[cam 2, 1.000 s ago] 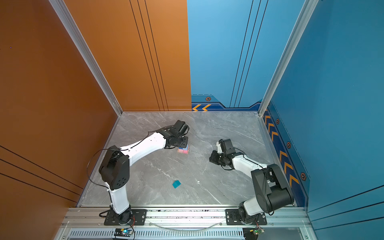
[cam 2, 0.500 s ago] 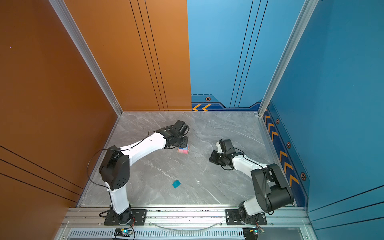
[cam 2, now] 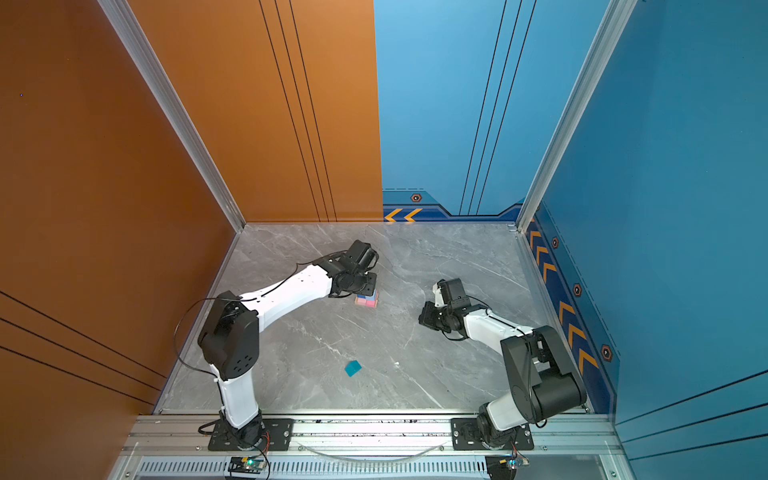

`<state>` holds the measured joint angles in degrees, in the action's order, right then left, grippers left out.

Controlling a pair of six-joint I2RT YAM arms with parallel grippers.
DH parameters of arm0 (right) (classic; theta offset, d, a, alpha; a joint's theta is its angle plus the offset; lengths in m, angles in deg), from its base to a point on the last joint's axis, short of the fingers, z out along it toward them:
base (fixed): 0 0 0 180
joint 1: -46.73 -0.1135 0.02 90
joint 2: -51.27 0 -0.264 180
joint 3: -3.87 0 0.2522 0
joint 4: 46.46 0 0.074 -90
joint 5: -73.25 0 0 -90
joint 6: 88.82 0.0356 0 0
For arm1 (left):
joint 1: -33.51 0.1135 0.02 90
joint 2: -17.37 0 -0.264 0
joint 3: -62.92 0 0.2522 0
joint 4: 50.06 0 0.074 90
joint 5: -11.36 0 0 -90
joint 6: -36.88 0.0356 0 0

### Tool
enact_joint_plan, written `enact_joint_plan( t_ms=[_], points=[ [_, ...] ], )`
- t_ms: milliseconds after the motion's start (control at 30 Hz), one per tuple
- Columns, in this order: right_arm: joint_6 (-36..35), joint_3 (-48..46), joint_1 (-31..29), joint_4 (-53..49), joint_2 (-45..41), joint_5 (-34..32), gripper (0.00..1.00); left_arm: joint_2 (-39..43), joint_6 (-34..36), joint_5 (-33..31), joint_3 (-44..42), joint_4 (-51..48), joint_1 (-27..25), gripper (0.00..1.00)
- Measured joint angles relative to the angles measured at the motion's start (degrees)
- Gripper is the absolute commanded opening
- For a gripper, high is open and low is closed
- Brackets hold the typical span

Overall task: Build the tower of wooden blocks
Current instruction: 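Lower the dark blue cylinder onto the teal cylinder and open the left gripper, then move the left gripper back toward the teal cube nearer the robot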

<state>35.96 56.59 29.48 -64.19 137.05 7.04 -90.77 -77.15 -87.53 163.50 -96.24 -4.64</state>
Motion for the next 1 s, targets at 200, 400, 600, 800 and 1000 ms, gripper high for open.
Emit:
enact_joint_plan(
  t_ms=[200, 400, 600, 800, 1000],
  points=[
    [-0.02, 0.00, 0.00, 0.00, 0.00, 0.00, 0.00, 0.00, -0.37, -0.04, 0.00, 0.00, 0.07, 0.56],
    [0.00, 0.00, 0.02, -0.02, 0.00, -0.02, 0.00, 0.63, -0.63, -0.13, 0.00, -0.02, 0.37, 0.62],
    [0.00, 0.00, 0.11, -0.09, -0.57, -0.02, 0.00, 7.19, -0.59, -1.29, -1.20, 0.00, 0.31, 0.63],
    [-0.02, 0.00, 0.11, -0.52, -3.23, -0.04, 0.00, 20.02, -0.35, -2.69, -7.65, 0.13, -0.42, 0.60],
    [0.00, -0.02, 0.11, -0.70, -5.40, -0.07, 0.00, 33.46, -0.39, -2.38, -18.80, -0.15, -3.58, 0.57]
  ],
)
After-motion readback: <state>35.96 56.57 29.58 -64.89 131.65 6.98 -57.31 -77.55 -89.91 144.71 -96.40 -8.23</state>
